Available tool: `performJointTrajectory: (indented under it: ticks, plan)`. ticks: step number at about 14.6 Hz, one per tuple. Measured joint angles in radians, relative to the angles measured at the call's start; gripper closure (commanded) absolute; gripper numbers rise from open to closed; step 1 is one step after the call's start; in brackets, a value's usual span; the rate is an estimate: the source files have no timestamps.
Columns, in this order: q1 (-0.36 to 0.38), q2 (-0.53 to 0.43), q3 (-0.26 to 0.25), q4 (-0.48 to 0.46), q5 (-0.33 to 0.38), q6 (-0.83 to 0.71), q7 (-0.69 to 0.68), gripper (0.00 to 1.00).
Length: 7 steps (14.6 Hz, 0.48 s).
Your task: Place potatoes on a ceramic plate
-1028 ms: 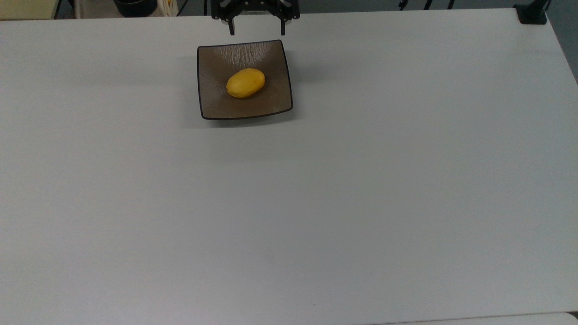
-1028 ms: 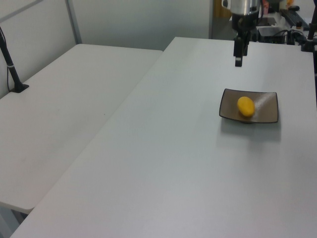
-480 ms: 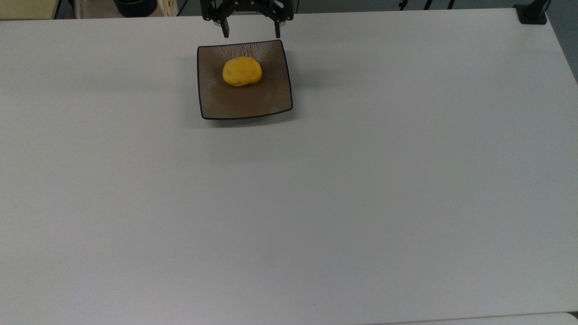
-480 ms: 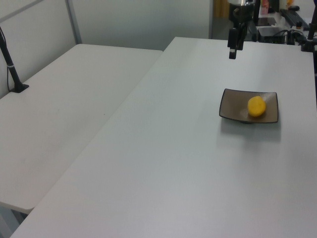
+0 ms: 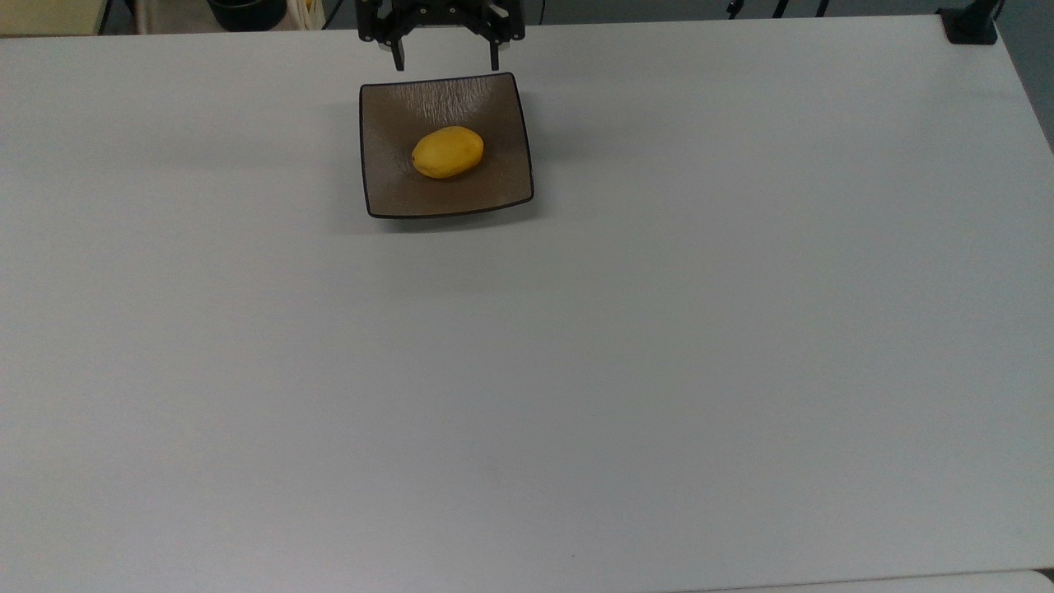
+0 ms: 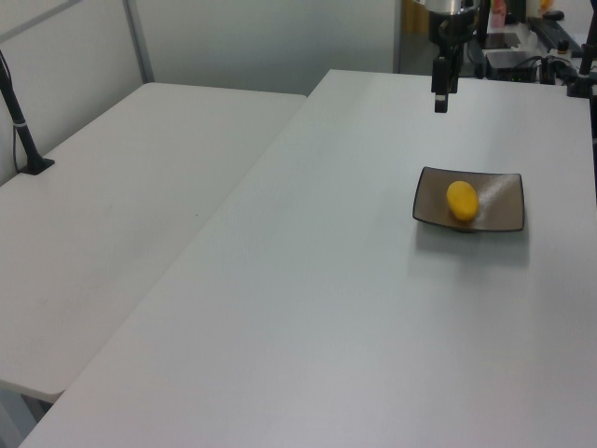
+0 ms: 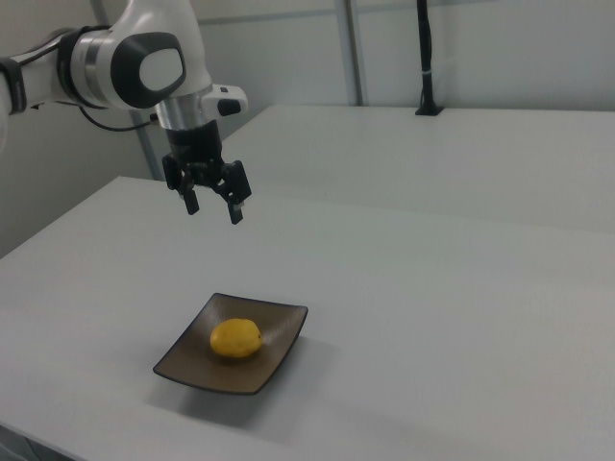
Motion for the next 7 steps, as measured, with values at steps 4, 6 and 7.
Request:
performJointTrajectory:
  ticks: [4, 6, 7]
  plan:
    - [0.004, 0.003, -0.013, 0.007, 0.000, 0.000, -0.001, 0.00]
    - [0.001, 0.003, -0.013, 0.008, 0.000, 0.000, -0.001, 0.00]
    - [0.001, 0.003, -0.014, 0.008, 0.000, 0.000, -0.001, 0.00]
